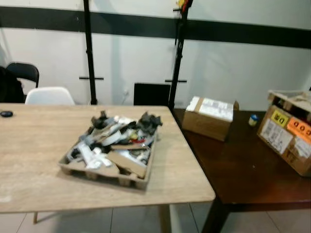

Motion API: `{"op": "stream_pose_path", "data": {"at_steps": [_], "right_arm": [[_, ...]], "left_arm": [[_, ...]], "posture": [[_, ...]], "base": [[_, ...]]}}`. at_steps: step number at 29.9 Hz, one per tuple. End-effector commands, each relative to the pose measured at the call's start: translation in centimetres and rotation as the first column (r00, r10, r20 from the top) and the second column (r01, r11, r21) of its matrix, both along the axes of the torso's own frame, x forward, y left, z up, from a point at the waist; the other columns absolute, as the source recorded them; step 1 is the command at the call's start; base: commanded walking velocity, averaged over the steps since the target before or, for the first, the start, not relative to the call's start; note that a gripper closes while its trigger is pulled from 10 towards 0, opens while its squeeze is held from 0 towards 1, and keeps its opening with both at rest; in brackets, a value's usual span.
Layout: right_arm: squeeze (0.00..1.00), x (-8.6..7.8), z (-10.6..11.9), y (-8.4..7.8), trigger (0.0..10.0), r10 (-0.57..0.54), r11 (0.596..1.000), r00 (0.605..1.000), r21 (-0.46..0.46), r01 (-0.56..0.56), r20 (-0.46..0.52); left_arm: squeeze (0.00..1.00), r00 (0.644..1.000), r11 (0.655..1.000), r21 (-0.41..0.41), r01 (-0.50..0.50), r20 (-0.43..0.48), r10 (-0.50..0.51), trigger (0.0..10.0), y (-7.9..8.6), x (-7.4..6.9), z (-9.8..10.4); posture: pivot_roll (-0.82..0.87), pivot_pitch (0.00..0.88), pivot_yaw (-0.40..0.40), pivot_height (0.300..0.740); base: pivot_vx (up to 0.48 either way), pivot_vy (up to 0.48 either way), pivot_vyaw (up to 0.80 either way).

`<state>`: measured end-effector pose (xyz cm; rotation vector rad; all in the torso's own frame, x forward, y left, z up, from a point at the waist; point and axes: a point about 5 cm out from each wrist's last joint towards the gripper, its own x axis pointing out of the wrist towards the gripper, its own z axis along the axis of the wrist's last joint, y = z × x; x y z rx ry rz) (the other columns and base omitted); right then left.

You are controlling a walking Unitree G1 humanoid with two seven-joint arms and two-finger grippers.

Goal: Picking trash to rubbish bin

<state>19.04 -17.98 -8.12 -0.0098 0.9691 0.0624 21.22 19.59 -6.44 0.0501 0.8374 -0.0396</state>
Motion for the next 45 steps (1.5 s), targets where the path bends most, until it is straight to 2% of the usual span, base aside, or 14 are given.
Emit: {"op": "stream_pose_path", "data": {"at_steps": [1,5,13,15,25,31,32,35,45], "right_arm": [[0.0,0.02,0.09,-0.68,10.0,-0.011,1.0,1.0,-0.016,0.011,0.0],[0.0,0.05,0.08,-0.52,10.0,-0.011,1.0,1.0,-0.012,0.011,0.002],[0.0,-0.18,-0.02,-0.6,10.0,-0.016,1.0,1.0,-0.012,0.016,-0.003],[0.0,-0.22,-0.04,-0.63,10.0,-0.017,1.0,1.0,-0.013,0.017,-0.004],[0.0,-0.02,0.03,-0.38,10.0,-0.015,1.0,1.0,-0.008,0.015,0.0],[0.0,0.16,0.1,-0.22,10.0,-0.013,1.0,1.0,-0.004,0.013,0.004],[0.0,0.19,0.11,-0.19,10.0,-0.013,1.0,1.0,-0.004,0.013,0.005],[0.0,0.18,0.11,-0.18,10.0,-0.014,1.0,1.0,-0.004,0.014,0.004],[0.0,-0.03,-0.01,-0.08,10.0,-0.018,1.0,1.0,-0.002,0.018,-0.001]], "left_arm": [[0.0,0.999,0.999,0.015,0.035,-0.033,-0.034,10.0,-0.14,-0.21,-0.21],[0.0,0.997,0.996,0.051,0.075,-0.025,-0.073,10.0,0.01,-0.18,-0.12],[0.0,0.999,0.998,0.039,0.048,-0.024,-0.047,10.0,0.11,-0.32,-0.18],[0.0,0.999,0.998,0.056,0.028,-0.03,-0.027,10.0,0.27,-0.25,-0.17],[0.0,1.0,0.999,0.039,0.025,-0.005,-0.025,10.0,0.11,0.09,0.04],[0.0,0.999,0.998,0.043,0.047,-0.004,-0.047,10.0,0.05,0.15,0.09],[0.0,0.999,1.0,0.023,0.006,-0.032,-0.005,10.0,0.2,-0.1,-0.11],[0.0,0.999,1.0,0.019,-0.008,-0.045,0.009,10.0,0.31,-0.23,-0.21],[0.0,0.999,0.997,0.065,0.029,-0.033,-0.026,10.0,0.48,-0.1,-0.09]], "posture": [[-0.04,0.072,-0.07,0.74],[-0.04,0.075,-0.069,0.74],[-0.04,0.077,-0.065,0.74],[-0.04,0.077,-0.065,0.74],[-0.04,0.074,-0.069,0.74],[-0.04,0.072,-0.068,0.74],[-0.03,0.072,-0.068,0.74],[-0.03,0.072,-0.068,0.74],[-0.03,0.069,-0.062,0.74]], "base": [[0.0,0.0,0.0],[0.0,-0.12,0.0],[0.0,-0.48,0.0],[0.0,0.0,0.0],[0.0,0.0,0.0],[0.0,0.0,0.0],[0.0,0.48,0.0],[0.0,0.48,0.0],[0.0,0.096,0.0]]}}
